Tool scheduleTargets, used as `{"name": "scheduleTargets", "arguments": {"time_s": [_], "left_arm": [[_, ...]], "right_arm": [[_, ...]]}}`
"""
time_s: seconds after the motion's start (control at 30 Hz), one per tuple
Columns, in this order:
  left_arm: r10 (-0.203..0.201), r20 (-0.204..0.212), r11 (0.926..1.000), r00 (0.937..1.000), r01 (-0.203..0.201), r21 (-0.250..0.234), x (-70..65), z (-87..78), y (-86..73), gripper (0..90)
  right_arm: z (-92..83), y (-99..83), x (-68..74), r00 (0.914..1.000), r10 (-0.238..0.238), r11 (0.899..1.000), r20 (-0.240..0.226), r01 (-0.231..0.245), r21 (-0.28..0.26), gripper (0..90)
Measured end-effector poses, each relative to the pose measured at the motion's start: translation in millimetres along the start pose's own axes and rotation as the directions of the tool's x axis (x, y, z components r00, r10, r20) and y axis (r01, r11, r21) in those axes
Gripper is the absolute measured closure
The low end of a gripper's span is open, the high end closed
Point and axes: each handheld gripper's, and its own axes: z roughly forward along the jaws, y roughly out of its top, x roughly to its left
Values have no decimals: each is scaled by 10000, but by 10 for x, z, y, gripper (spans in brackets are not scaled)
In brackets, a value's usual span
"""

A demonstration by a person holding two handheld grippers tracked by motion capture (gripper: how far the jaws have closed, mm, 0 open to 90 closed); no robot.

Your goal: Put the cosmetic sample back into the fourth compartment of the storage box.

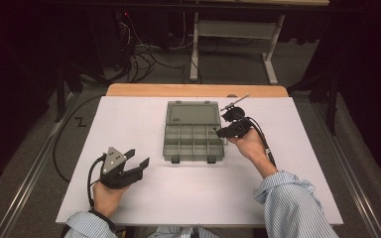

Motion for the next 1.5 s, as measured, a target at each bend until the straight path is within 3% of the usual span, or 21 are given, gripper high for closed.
{"name": "scheduleTargets", "arguments": {"time_s": [0.73,1.5], "left_arm": [[20,39,10000,10000,-20,18,0,4,0,391],[12,42,10000,10000,-12,51,-4,7,1,389]], "right_arm": [[199,82,-5,9987,84,9999,508,-89,104,818],[209,51,14,9991,-6,9998,422,-3,209,783]]}}
